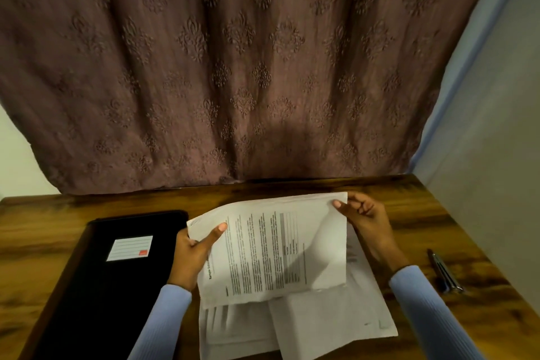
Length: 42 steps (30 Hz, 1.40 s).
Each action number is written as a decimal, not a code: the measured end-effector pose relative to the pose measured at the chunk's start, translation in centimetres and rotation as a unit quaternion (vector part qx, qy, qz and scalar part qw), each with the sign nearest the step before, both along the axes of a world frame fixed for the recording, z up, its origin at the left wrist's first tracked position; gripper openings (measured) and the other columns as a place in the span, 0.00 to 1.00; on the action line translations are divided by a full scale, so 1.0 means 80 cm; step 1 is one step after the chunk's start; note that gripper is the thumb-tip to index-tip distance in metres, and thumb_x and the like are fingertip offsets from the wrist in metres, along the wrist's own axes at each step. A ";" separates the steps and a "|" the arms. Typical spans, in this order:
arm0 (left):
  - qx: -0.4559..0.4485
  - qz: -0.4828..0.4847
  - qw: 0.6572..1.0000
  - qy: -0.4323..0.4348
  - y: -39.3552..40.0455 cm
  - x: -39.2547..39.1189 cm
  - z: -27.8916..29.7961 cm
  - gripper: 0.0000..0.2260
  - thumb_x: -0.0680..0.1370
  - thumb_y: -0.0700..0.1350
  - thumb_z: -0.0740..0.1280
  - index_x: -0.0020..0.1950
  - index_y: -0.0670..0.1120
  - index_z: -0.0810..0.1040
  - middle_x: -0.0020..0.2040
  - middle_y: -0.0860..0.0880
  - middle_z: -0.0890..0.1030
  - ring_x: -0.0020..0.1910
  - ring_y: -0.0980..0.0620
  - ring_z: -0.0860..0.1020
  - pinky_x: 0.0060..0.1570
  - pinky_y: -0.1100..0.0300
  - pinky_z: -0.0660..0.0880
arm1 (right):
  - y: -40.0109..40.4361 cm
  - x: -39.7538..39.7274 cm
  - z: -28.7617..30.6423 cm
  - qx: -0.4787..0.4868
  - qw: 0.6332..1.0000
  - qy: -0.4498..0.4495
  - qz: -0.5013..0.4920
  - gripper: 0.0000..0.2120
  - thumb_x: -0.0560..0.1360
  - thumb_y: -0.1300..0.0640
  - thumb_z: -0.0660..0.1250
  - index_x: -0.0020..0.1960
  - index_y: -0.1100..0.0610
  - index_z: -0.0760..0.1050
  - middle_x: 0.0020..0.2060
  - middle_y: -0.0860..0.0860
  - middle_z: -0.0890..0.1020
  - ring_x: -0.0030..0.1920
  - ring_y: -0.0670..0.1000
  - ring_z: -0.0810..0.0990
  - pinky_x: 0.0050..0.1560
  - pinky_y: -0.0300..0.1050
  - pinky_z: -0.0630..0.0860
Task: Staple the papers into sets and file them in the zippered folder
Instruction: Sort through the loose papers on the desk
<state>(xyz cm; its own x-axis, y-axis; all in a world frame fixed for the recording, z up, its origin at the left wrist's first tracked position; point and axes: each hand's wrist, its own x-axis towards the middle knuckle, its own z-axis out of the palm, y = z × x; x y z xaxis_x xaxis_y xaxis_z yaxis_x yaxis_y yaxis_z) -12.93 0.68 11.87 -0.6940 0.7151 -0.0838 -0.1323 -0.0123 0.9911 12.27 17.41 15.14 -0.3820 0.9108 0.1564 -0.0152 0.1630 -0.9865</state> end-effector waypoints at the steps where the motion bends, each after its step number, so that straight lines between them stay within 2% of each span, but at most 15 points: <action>1: 0.000 -0.002 1.000 0.001 0.000 -0.002 0.000 0.09 0.72 0.39 0.71 0.52 0.44 0.78 0.47 0.45 0.84 0.43 0.47 0.83 0.37 0.56 0.80 | 0.003 0.000 0.003 0.004 1.000 -0.003 0.002 0.07 0.72 0.63 0.69 0.49 0.64 0.78 0.45 0.61 0.83 0.45 0.59 0.83 0.46 0.50 0.81; 3: -0.002 -0.006 1.000 0.002 0.000 -0.004 0.003 0.09 0.72 0.39 0.71 0.51 0.44 0.78 0.45 0.46 0.84 0.42 0.47 0.83 0.36 0.58 0.80 | 0.007 0.000 0.010 0.001 1.000 0.010 0.008 0.08 0.71 0.63 0.69 0.49 0.64 0.79 0.46 0.62 0.83 0.46 0.60 0.83 0.49 0.54 0.80; 6: -0.006 -0.019 1.000 0.003 -0.003 -0.007 0.006 0.08 0.72 0.39 0.71 0.50 0.44 0.79 0.43 0.46 0.84 0.41 0.48 0.84 0.34 0.60 0.79 | 0.011 -0.001 0.016 -0.004 1.000 -0.005 0.015 0.04 0.70 0.64 0.71 0.43 0.58 0.81 0.40 0.56 0.85 0.42 0.55 0.84 0.45 0.50 0.81; 8: -0.010 -0.027 1.000 0.002 -0.004 -0.010 0.008 0.08 0.72 0.39 0.71 0.50 0.44 0.79 0.43 0.46 0.85 0.40 0.48 0.84 0.34 0.60 0.79 | 0.015 -0.001 0.018 0.000 0.999 -0.035 0.018 0.06 0.69 0.64 0.72 0.38 0.54 0.81 0.34 0.50 0.85 0.37 0.50 0.82 0.39 0.45 0.80; 11: -0.007 -0.035 0.999 -0.005 -0.006 -0.014 0.009 0.08 0.72 0.38 0.71 0.51 0.43 0.79 0.43 0.46 0.85 0.39 0.49 0.84 0.32 0.61 0.79 | 0.021 -0.003 0.019 0.002 0.997 -0.071 0.024 0.10 0.68 0.64 0.73 0.43 0.51 0.82 0.39 0.51 0.85 0.42 0.50 0.83 0.42 0.46 0.81; 15: -0.007 -0.048 0.998 -0.025 -0.007 -0.015 0.011 0.08 0.72 0.38 0.71 0.50 0.44 0.79 0.41 0.48 0.86 0.40 0.49 0.84 0.32 0.61 0.79 | 0.022 -0.006 0.021 -0.002 0.997 -0.070 0.026 0.14 0.67 0.70 0.71 0.36 0.50 0.82 0.32 0.44 0.85 0.35 0.43 0.83 0.31 0.34 0.76; 17: -0.017 -0.065 0.998 -0.018 -0.007 -0.018 0.014 0.06 0.74 0.40 0.70 0.50 0.44 0.80 0.43 0.47 0.86 0.41 0.49 0.84 0.33 0.62 0.79 | 0.024 -0.006 0.019 -0.013 0.997 -0.072 0.022 0.13 0.68 0.71 0.71 0.36 0.52 0.82 0.31 0.43 0.84 0.33 0.41 0.83 0.28 0.32 0.74; 20: -0.044 -0.094 0.994 0.028 -0.010 -0.026 0.020 0.08 0.76 0.46 0.66 0.51 0.43 0.81 0.45 0.47 0.85 0.43 0.49 0.84 0.37 0.63 0.78 | 0.029 -0.006 0.015 -0.030 0.998 -0.061 0.015 0.09 0.68 0.72 0.70 0.38 0.58 0.80 0.29 0.42 0.83 0.30 0.40 0.82 0.27 0.30 0.73; 25: -0.041 -0.107 0.990 0.076 -0.018 -0.048 0.036 0.09 0.78 0.44 0.65 0.49 0.40 0.81 0.45 0.45 0.85 0.45 0.47 0.84 0.46 0.58 0.79 | 0.036 -0.012 0.008 -0.044 0.997 -0.051 0.027 0.13 0.68 0.71 0.70 0.34 0.55 0.82 0.31 0.46 0.85 0.33 0.44 0.83 0.29 0.34 0.76; 27: -0.034 -0.107 0.989 0.099 -0.019 -0.053 0.043 0.09 0.78 0.41 0.64 0.40 0.44 0.81 0.38 0.49 0.85 0.38 0.54 0.83 0.38 0.64 0.77 | 0.038 -0.014 0.007 -0.046 0.997 -0.059 0.036 0.10 0.68 0.71 0.70 0.36 0.57 0.81 0.31 0.46 0.85 0.33 0.45 0.83 0.30 0.35 0.78; 28: -0.031 -0.106 0.988 0.109 -0.020 -0.055 0.046 0.10 0.78 0.40 0.63 0.39 0.45 0.80 0.35 0.50 0.84 0.36 0.56 0.82 0.35 0.66 0.76 | 0.039 -0.015 0.007 -0.048 0.996 -0.062 0.041 0.11 0.68 0.72 0.70 0.36 0.56 0.82 0.32 0.47 0.85 0.33 0.45 0.84 0.31 0.36 0.79; 32: -0.018 -0.105 0.987 0.118 -0.021 -0.070 0.051 0.07 0.77 0.38 0.65 0.51 0.45 0.81 0.38 0.48 0.85 0.38 0.54 0.83 0.33 0.62 0.80 | 0.044 -0.018 0.007 -0.054 0.994 -0.083 0.054 0.14 0.67 0.72 0.70 0.33 0.54 0.83 0.32 0.48 0.85 0.35 0.48 0.84 0.33 0.39 0.81; 35: -0.033 -0.112 0.986 0.116 -0.020 -0.076 0.048 0.07 0.75 0.35 0.67 0.49 0.44 0.81 0.37 0.49 0.85 0.38 0.53 0.84 0.33 0.62 0.80 | 0.046 -0.019 0.005 -0.059 0.993 -0.089 0.055 0.08 0.67 0.72 0.69 0.39 0.60 0.81 0.31 0.47 0.85 0.34 0.47 0.84 0.32 0.37 0.80; 39: -0.048 -0.102 0.985 0.131 -0.011 -0.076 0.041 0.05 0.74 0.33 0.68 0.44 0.41 0.81 0.32 0.52 0.84 0.32 0.57 0.82 0.29 0.65 0.76 | 0.049 -0.020 0.001 -0.071 0.989 -0.118 0.055 0.06 0.67 0.70 0.71 0.42 0.62 0.81 0.31 0.47 0.84 0.36 0.49 0.82 0.31 0.35 0.78; 42: -0.049 -0.090 0.986 0.131 -0.005 -0.075 0.035 0.05 0.74 0.32 0.68 0.43 0.41 0.81 0.30 0.53 0.83 0.29 0.59 0.80 0.27 0.68 0.74 | 0.051 -0.022 -0.006 -0.083 0.987 -0.133 0.045 0.07 0.68 0.68 0.71 0.45 0.62 0.81 0.37 0.52 0.83 0.36 0.48 0.82 0.30 0.31 0.76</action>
